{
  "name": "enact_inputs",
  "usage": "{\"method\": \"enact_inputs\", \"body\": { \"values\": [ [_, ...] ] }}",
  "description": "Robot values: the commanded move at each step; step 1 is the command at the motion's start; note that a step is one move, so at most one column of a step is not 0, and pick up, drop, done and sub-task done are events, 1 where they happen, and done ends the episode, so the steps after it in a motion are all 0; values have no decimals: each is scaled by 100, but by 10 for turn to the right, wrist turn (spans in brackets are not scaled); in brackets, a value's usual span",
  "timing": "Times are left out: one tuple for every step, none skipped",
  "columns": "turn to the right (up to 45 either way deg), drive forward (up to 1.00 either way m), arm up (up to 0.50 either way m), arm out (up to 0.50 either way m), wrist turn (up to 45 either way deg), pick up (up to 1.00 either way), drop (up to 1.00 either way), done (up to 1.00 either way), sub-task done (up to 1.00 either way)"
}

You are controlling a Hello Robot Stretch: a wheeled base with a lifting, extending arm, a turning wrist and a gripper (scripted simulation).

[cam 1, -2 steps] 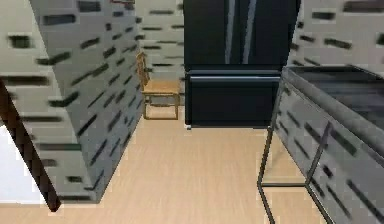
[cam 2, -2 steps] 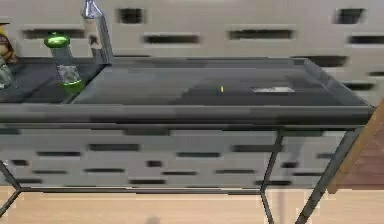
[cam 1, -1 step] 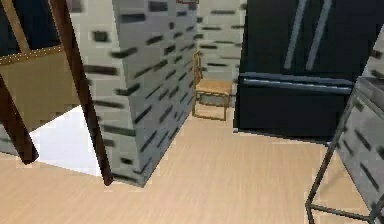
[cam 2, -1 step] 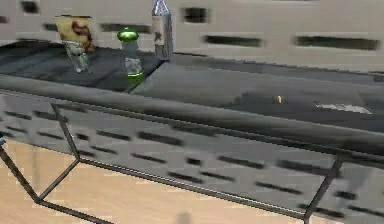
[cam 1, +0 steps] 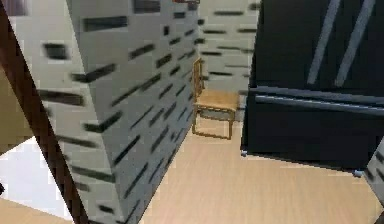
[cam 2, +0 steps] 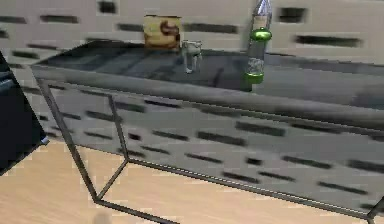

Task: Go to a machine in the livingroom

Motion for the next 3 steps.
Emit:
{"method": "enact_inputs", "body": {
  "values": [
    [-450,0,0,0,0,0,0,0,0],
    [-120,0,0,0,0,0,0,0,0],
    [-30,0,0,0,0,0,0,0,0]
  ]
}}
